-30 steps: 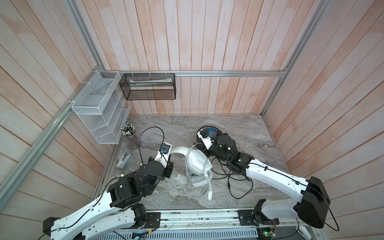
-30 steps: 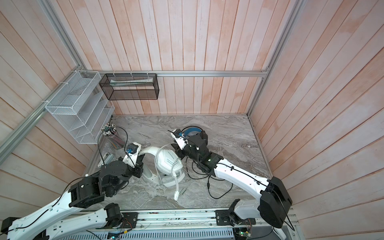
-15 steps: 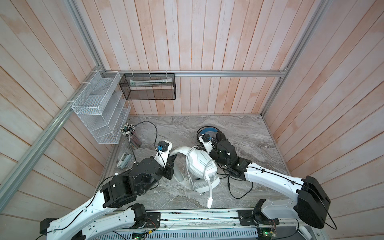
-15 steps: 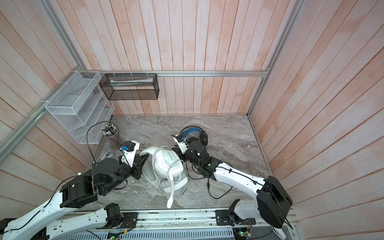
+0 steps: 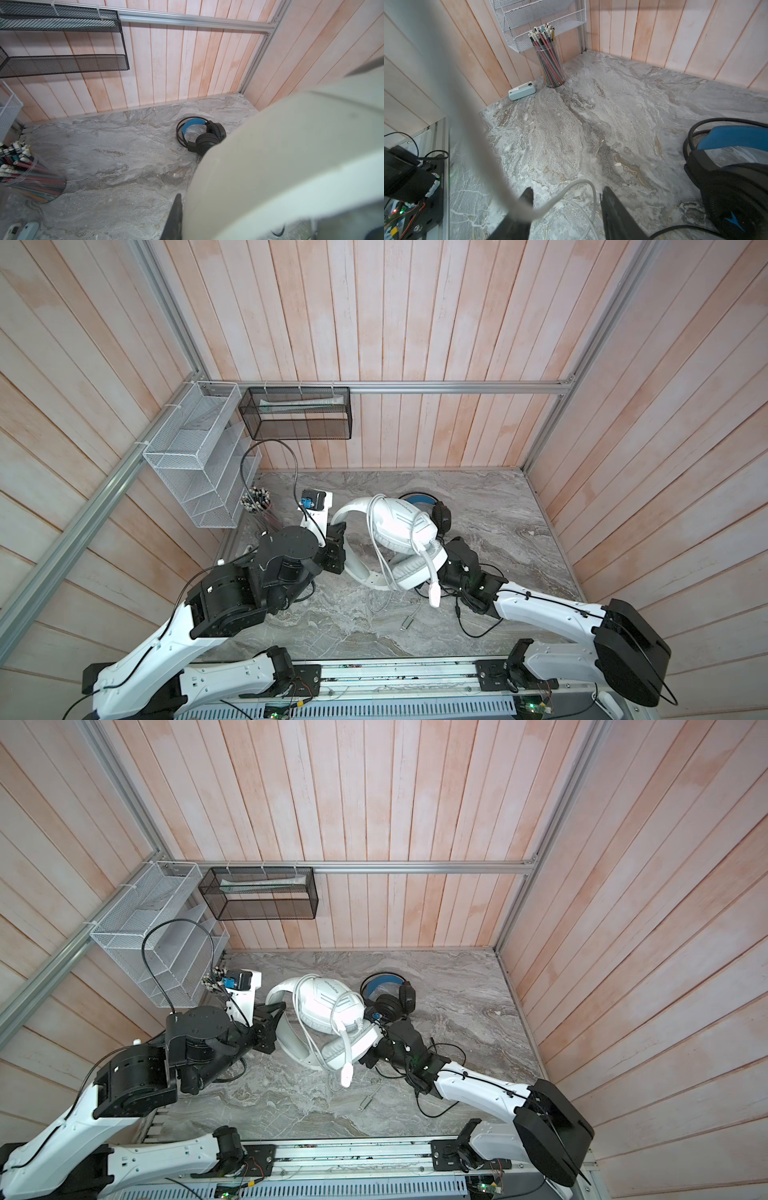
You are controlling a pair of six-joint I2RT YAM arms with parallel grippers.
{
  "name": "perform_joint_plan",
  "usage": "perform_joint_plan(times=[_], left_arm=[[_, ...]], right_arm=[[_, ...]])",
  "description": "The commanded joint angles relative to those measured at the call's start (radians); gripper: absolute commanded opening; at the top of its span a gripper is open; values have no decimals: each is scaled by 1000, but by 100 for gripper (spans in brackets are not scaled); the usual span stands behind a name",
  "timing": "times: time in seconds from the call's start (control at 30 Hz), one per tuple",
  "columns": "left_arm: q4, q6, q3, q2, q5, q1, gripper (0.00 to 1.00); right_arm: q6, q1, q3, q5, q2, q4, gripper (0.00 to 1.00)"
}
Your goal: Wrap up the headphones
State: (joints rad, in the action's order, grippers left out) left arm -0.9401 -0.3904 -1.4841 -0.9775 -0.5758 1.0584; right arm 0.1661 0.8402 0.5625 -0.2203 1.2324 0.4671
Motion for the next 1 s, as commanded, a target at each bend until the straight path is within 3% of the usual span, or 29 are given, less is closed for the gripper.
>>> perform_joint_plan(times=[0.0, 0.07, 0.27, 0.37, 0.47, 0.8, 0.97], left_arm=[[-69, -52, -140, -45, -55, -13, 0], [-105, -45, -207, -79, -53, -21, 0], [-159, 2, -341, -149, -35, -55, 0], [-177, 26, -406, -184, -35, -67, 0], [-187, 46, -477, -216, -32, -72, 0], [-236, 117, -749, -345, -36, -75, 0], [-258, 139, -859, -398, -32, -75, 0]], right_arm=[[44, -6, -52, -44, -34, 83, 59], [73, -6, -88, -27, -54, 113, 68], [176, -5, -219, 14, -108, 291, 80], [195, -4, -234, 13, -73, 340, 91], [210, -5, -236, -9, -28, 401, 96], [159, -2, -152, -88, 166, 441, 87], [134, -6, -108, -69, 231, 449, 82]])
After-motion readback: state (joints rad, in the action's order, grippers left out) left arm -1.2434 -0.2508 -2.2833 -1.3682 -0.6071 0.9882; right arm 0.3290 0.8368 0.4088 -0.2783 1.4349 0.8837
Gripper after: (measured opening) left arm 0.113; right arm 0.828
